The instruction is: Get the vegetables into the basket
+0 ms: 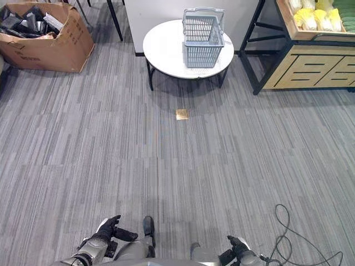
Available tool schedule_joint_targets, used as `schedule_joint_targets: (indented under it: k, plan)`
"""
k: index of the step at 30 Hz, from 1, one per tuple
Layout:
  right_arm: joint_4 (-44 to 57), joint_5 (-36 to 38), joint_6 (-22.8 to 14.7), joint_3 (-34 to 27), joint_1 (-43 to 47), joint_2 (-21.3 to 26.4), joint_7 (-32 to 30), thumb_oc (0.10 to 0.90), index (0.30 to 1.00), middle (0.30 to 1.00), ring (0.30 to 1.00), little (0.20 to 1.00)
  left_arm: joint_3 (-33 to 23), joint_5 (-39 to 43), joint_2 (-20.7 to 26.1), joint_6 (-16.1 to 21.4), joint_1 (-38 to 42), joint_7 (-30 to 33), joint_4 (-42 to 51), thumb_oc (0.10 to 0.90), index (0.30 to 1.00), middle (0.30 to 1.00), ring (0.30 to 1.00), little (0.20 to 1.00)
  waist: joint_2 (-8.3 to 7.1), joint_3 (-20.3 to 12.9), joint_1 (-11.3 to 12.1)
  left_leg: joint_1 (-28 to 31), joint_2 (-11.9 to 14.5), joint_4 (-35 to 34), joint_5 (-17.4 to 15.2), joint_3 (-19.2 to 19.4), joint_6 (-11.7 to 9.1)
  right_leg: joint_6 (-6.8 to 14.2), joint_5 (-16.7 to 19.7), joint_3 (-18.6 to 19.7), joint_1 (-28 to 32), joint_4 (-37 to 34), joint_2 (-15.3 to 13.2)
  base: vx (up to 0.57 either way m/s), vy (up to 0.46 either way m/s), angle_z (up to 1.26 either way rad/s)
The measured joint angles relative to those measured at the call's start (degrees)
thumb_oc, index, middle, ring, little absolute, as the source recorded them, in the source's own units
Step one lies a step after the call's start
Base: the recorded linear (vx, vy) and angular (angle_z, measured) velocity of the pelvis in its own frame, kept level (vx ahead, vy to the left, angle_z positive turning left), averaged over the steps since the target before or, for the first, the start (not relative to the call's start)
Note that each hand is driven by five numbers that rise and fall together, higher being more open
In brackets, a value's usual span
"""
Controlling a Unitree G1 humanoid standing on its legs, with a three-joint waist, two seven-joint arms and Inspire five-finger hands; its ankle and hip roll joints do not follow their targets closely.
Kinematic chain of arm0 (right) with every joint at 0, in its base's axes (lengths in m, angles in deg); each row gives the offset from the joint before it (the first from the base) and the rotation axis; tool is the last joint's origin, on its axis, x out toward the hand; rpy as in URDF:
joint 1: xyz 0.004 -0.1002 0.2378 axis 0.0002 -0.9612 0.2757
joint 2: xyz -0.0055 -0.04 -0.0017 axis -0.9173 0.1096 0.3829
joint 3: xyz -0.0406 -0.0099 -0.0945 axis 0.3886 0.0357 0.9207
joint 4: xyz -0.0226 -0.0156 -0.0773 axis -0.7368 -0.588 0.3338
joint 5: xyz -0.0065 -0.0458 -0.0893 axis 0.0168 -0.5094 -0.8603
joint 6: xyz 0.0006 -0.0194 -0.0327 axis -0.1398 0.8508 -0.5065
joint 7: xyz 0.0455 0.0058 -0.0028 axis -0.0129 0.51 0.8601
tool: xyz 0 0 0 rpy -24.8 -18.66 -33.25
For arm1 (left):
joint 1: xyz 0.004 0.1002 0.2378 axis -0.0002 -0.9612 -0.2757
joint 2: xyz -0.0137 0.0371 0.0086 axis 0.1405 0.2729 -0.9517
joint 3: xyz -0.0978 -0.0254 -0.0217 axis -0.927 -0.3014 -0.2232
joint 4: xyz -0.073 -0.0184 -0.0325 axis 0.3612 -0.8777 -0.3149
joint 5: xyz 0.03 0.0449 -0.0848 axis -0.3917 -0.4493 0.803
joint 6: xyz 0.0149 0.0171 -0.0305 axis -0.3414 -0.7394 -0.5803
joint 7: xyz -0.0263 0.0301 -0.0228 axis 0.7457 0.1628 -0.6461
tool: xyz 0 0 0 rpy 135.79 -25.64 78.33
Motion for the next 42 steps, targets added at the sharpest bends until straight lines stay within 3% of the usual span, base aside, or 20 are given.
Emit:
schedule_joint_targets:
  k: [1,3,4,8,11,13,15,16,19,23,24,25,29,30,33,34,35,36,40,42]
  plan:
    - [0.0,0.0,0.1,0.3,0.2,-0.1,0.1,0.900,1.000,1.000,1.000,1.000,0.0,0.0,0.3,-0.1,0.1,0.0,-0.3,0.900,1.000,1.000,1.000,1.000,-0.58,-0.4,-0.1,0.1,-0.9,0.0,-0.3,0.2,0.3,0.4,-0.2,0.0,-0.1,0.8,-0.7,0.16,0.209,-0.23]
    - [1.3,0.0,0.5,0.6,1.4,0.7,-0.1,0.900,1.000,1.000,1.000,1.000,0.0,0.0,1.1,-0.4,-1.1,-0.2,-0.7,0.900,1.000,1.000,1.000,1.000,-0.38,-0.5,-0.1,2.6,-1.3,0.0,-3.0,1.7,1.6,1.5,-1.9,0.6,-8.2,16.3,-2.1,0.21,0.137,-0.31]
    - [2.0,0.0,0.5,1.0,1.5,0.7,-0.1,0.900,1.000,1.000,1.000,1.000,0.1,0.0,1.4,-0.4,-1.3,-0.3,-0.5,0.900,1.000,1.000,1.000,1.000,-0.57,-0.6,0.0,3.0,-1.6,0.0,-4.6,2.0,2.4,1.4,-2.2,0.0,-10.3,16.8,-2.9,0.24,0.095,-0.26]
    - [3.3,0.3,0.4,0.9,1.8,0.9,0.0,0.900,1.000,1.000,1.000,1.000,0.0,0.0,1.4,-0.8,-1.6,-0.9,-1.4,0.900,1.000,1.000,1.000,1.000,-0.38,-0.4,-1.5,4.6,-1.2,-0.3,-5.8,2.3,1.5,0.6,-0.7,0.0,-15.1,5.2,-1.5,0.23,0.008,-0.13]
    - [3.4,0.6,0.6,0.9,1.4,0.1,0.1,0.900,1.000,1.000,1.000,1.000,-0.2,0.0,1.1,-0.8,-1.6,-1.0,-2.9,0.900,1.000,1.000,1.000,1.000,-0.45,-0.2,-3.2,6.0,-1.0,-0.3,-6.7,1.4,0.1,0.5,8.2,-0.4,-17.4,-8.5,-1.0,0.27,-0.033,0.20]
    - [3.2,0.6,0.7,0.9,0.7,-0.4,0.2,0.900,1.000,1.000,1.000,1.000,-0.2,0.0,1.0,-0.7,-2.4,-1.1,-3.0,0.900,1.000,1.000,1.000,1.000,-1.12,-0.5,-4.0,7.3,-0.9,-0.3,-7.4,-0.3,-1.4,0.4,12.1,-0.3,-16.5,-11.2,-1.0,0.27,-0.066,0.44]
    - [3.3,0.6,0.8,0.7,0.2,-0.1,0.2,0.900,1.000,1.000,1.000,1.000,-0.2,0.0,0.4,-0.6,-2.9,-1.1,-2.9,0.900,1.000,1.000,1.000,1.000,0.19,0.0,-4.4,8.6,0.5,-0.3,-8.2,-1.9,-2.7,0.1,14.5,-0.4,-14.6,-11.6,0.4,0.21,-0.079,0.42]
    - [3.5,0.5,0.8,0.8,-0.3,0.9,0.4,0.900,1.000,1.000,1.000,1.000,-0.2,0.0,-0.7,-0.6,-3.5,-1.2,-2.8,0.900,1.000,1.000,1.000,1.000,2.39,0.0,-4.7,9.4,3.0,0.0,-8.5,-2.6,-3.6,-0.4,14.6,-0.8,-13.2,-11.8,3.0,0.22,-0.139,0.37]
    - [4.0,0.5,0.8,0.9,-0.2,1.6,0.6,0.900,1.000,1.000,1.000,1.000,-0.3,0.0,-1.0,-0.6,-3.6,-1.2,-2.5,0.900,1.000,1.000,1.000,1.000,3.81,0.0,-4.6,9.6,5.7,2.4,-8.4,-3.9,-4.4,-3.9,13.7,-3.3,-11.3,-12.0,5.3,0.21,-0.178,0.21]
    - [4.6,0.5,0.8,0.8,0.1,2.6,0.9,0.900,1.000,1.000,1.000,1.000,-0.3,0.0,-1.0,-0.1,-2.9,-1.2,-2.6,0.900,1.000,1.000,1.000,1.000,3.94,0.0,-4.5,6.9,6.6,8.2,-6.3,-6.1,-7.0,-5.3,12.8,-5.1,-8.8,-13.9,5.6,0.15,-0.145,0.25]
    - [4.6,0.5,0.7,0.7,0.2,2.8,0.8,0.900,1.000,1.000,1.000,1.000,-0.9,0.1,-1.2,0.1,-2.4,-1.1,-2.6,0.900,1.000,1.000,1.000,1.000,3.84,0.0,-4.0,5.1,6.6,11.5,-4.9,-8.0,-9.5,-6.2,12.6,-5.5,-8.0,-14.2,5.4,0.16,-0.181,0.25]
    - [4.7,0.5,0.7,0.7,0.3,2.9,0.8,0.900,1.000,1.000,1.000,1.000,-1.5,0.2,-1.4,0.2,-2.3,-1.1,-2.6,0.900,1.000,1.000,1.000,1.000,3.95,0.0,-3.8,4.2,6.7,13.2,-4.5,-9.0,-10.3,-6.6,12.3,-5.7,-7.8,-14.1,5.5,0.20,-0.213,0.30]
    - [2.2,0.6,0.4,0.8,0.5,3.1,0.6,0.900,1.000,1.000,1.000,1.000,-3.6,2.5,-1.5,1.2,-0.2,-0.9,-0.9,0.900,1.000,1.000,1.000,1.000,2.78,1.9,-2.2,-4.9,6.5,32.0,-1.8,-14.1,-14.4,-10.5,10.5,-8.2,-4.9,-14.1,5.4,0.19,-0.083,0.35]
    - [1.0,0.7,0.1,0.6,0.7,3.3,0.2,0.900,1.000,1.000,1.000,1.000,-3.3,2.5,-1.5,1.3,0.6,-0.9,-0.4,0.900,1.000,1.000,1.000,1.000,2.91,2.0,-2.3,-8.3,6.2,34.1,-2.6,-12.5,-13.2,-11.5,8.9,-8.9,-3.3,-15.2,5.4,0.40,0.004,0.36]
    - [0.0,1.1,0.3,0.3,1.4,3.0,0.0,0.900,1.000,1.000,1.000,1.000,-2.9,2.5,-1.4,1.5,1.3,-0.9,0.2,0.900,1.000,1.000,1.000,1.000,2.12,2.5,-2.0,-10.1,4.9,21.3,-3.8,-9.7,-11.8,-9.7,9.7,-9.2,-2.2,-17.6,5.9,0.31,0.108,0.12]
    - [-0.2,1.1,0.3,0.3,1.4,3.2,0.1,0.900,1.000,1.000,1.000,1.000,-3.1,2.7,-1.4,1.6,1.2,-0.9,0.5,0.900,1.000,1.000,1.000,1.000,2.17,3.0,-1.7,-10.3,4.8,17.0,-3.2,-9.9,-11.3,-10.4,10.1,-9.2,-2.1,-17.5,6.3,0.35,0.152,-0.16]
    - [-0.1,1.1,0.3,0.4,1.4,3.1,0.0,0.900,1.000,1.000,1.000,1.000,-3.6,3.2,-1.4,1.8,0.4,-1.0,1.5,0.900,1.000,1.000,1.000,1.000,2.98,3.2,-1.4,-11.0,5.8,11.0,-2.3,-10.2,-11.4,-8.5,8.7,-8.5,-1.0,-18.7,7.7,0.39,0.176,-0.26]
    - [-0.4,1.1,0.4,0.3,1.5,2.8,-0.5,0.900,1.000,1.000,1.000,1.000,-3.4,3.1,-1.6,1.8,0.6,-1.0,1.5,0.900,1.000,1.000,1.000,1.000,3.97,3.0,-1.0,-10.6,6.7,-0.2,0.0,-10.2,-11.4,-8.4,8.7,-8.3,0.0,-19.4,9.2,0.38,0.190,-0.31]
    - [-2.1,1.1,0.4,0.0,1.4,2.9,-0.5,0.900,1.000,1.000,1.000,1.000,-3.9,3.7,-1.6,2.0,1.1,-1.0,1.7,0.900,1.000,1.000,1.000,1.000,3.95,4.1,-0.1,-10.3,7.5,1.6,3.5,-8.8,-10.5,-9.0,7.4,-6.3,4.9,-19.4,10.6,0.35,0.241,-0.50]
    - [-1.0,1.0,-0.3,-1.4,0.4,3.2,-0.8,0.900,1.000,1.000,1.000,1.000,-3.1,3.2,-1.8,1.6,-0.1,-1.1,1.2,0.900,1.000,1.000,1.000,1.000,3.12,3.0,-0.8,-7.5,5.5,3.9,3.1,-4.5,-7.6,-8.1,5.2,-3.3,7.2,-19.2,9.1,0.25,0.255,-0.78]
